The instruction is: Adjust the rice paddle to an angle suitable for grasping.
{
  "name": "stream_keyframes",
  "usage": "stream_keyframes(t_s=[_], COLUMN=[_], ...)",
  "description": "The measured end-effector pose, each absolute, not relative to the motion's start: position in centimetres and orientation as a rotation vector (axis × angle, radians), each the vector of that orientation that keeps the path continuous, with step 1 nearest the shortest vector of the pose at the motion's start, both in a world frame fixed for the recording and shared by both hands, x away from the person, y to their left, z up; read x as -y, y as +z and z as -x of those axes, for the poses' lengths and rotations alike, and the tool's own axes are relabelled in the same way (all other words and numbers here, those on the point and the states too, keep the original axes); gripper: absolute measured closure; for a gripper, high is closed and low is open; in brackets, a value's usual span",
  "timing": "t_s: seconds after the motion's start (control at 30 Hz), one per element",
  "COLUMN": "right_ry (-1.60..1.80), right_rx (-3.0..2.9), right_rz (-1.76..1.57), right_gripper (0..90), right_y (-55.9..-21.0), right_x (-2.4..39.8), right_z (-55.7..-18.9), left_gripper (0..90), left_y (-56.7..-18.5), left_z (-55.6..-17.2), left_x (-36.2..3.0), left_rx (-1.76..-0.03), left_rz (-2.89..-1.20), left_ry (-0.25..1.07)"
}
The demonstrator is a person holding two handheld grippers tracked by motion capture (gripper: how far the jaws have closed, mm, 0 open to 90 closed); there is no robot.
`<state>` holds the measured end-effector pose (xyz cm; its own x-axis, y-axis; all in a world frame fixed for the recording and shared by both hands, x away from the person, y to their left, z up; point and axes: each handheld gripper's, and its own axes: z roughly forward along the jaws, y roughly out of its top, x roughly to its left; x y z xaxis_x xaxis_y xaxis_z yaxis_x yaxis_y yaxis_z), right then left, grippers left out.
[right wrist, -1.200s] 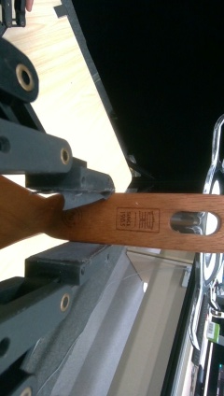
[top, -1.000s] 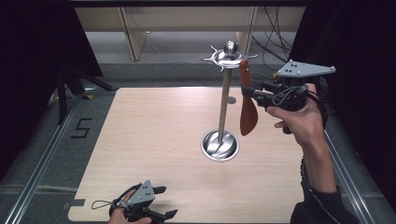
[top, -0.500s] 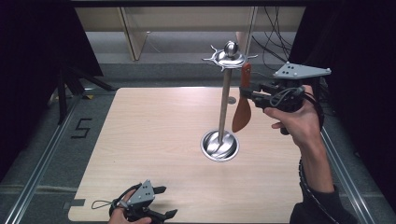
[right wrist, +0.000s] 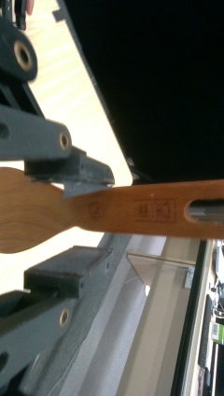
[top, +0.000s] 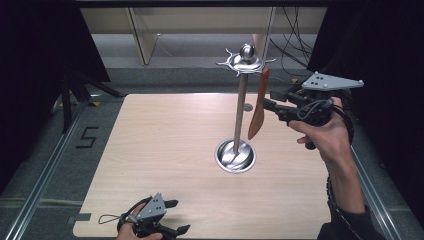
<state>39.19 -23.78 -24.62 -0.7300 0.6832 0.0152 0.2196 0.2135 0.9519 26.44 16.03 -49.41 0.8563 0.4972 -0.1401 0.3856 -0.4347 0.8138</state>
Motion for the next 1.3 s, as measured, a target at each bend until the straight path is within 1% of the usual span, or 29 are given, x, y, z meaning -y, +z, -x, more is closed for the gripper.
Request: stream_keyframes(t_s=[0.07, 0.1, 0.13, 0.23, 0.33, 0.37, 0.4, 0.43, 0.47, 0.5, 0.53, 0.6, 0.73, 0.77, 0.8, 0.83, 0.87, 1.0, 1.03, 1.07, 1.3], right_ry=[1.544, 1.55, 1.55, 1.559, 1.556, 1.553, 1.551, 1.556, 1.556, 1.566, 1.566, 1.566, 1.544, 1.545, 1.532, 1.528, 1.514, 1.509, 1.501, 1.501, 1.462], right_rx=[-2.073, -2.068, -2.068, -2.067, -2.05, -2.039, -2.034, -2.035, -2.035, -2.021, -2.021, -2.02, -2.018, -2.02, -2.023, -2.028, -2.047, -2.047, -2.066, -2.066, -2.101], right_rz=[-0.849, -0.85, -0.85, -0.891, -0.895, -0.893, -0.896, -0.93, -0.93, -0.923, -0.923, -0.938, -0.96, -0.959, -0.95, -0.967, -0.966, -1.007, -1.026, -1.026, -1.045], right_gripper=[52.8, 47.8, 47.8, 44.0, 41.0, 40.7, 40.2, 40.2, 40.2, 40.0, 40.0, 39.6, 39.3, 38.9, 38.6, 38.4, 38.2, 38.1, 37.8, 37.8, 35.8], right_y=[-24.9, -25.2, -25.2, -26.1, -27.3, -27.6, -28.2, -28.9, -28.9, -29.7, -29.7, -30.5, -31.0, -31.3, -31.5, -31.8, -32.3, -33.2, -34.0, -34.0, -35.9], right_x=[24.3, 24.9, 24.9, 25.5, 26.1, 26.2, 26.4, 26.5, 26.5, 26.8, 26.8, 27.1, 27.4, 27.5, 27.7, 27.7, 28.0, 28.1, 28.2, 28.2, 28.5], right_z=[-38.8, -38.7, -38.7, -38.1, -37.6, -37.5, -37.3, -36.8, -36.8, -36.6, -36.6, -36.3, -36.3, -36.3, -36.4, -36.3, -36.3, -36.1, -36.0, -36.0, -36.2], left_gripper=[14.8, 14.8, 14.8, 14.8, 14.8, 14.8, 14.8, 14.8, 14.8, 14.8, 14.8, 14.8, 14.8, 14.8, 14.8, 14.8, 14.8, 14.8, 14.8, 14.8, 14.8], left_y=[-49.4, -49.4, -49.4, -49.4, -49.4, -49.5, -49.4, -49.5, -49.5, -49.4, -49.4, -49.5, -49.3, -49.4, -49.3, -49.4, -49.4, -49.5, -49.5, -49.6, -49.6], left_z=[-26.6, -26.5, -26.5, -26.6, -26.5, -26.5, -26.6, -26.5, -26.5, -26.5, -26.6, -26.4, -26.6, -26.5, -26.6, -26.6, -26.4, -26.6, -26.7, -26.6, -26.8], left_x=[-16.1, -16.0, -16.0, -16.1, -16.0, -16.0, -16.2, -16.1, -16.1, -16.1, -16.1, -15.8, -16.1, -15.9, -16.0, -15.9, -15.9, -15.8, -16.0, -15.8, -15.7], left_rx=[-0.613, -0.62, -0.624, -0.616, -0.631, -0.632, -0.621, -0.659, -0.659, -0.635, -0.622, -0.669, -0.618, -0.637, -0.628, -0.639, -0.674, -0.663, -0.659, -0.67, -0.666], left_rz=[-2.081, -2.071, -2.063, -2.084, -2.061, -2.046, -2.083, -2.071, -2.071, -2.078, -2.076, -2.03, -2.076, -2.047, -2.07, -2.052, -2.035, -2.032, -2.06, -2.034, -2.031], left_ry=[0.159, 0.16, 0.157, 0.163, 0.153, 0.145, 0.16, 0.149, 0.149, 0.155, 0.159, 0.146, 0.157, 0.137, 0.158, 0.151, 0.133, 0.124, 0.131, 0.119, 0.128])
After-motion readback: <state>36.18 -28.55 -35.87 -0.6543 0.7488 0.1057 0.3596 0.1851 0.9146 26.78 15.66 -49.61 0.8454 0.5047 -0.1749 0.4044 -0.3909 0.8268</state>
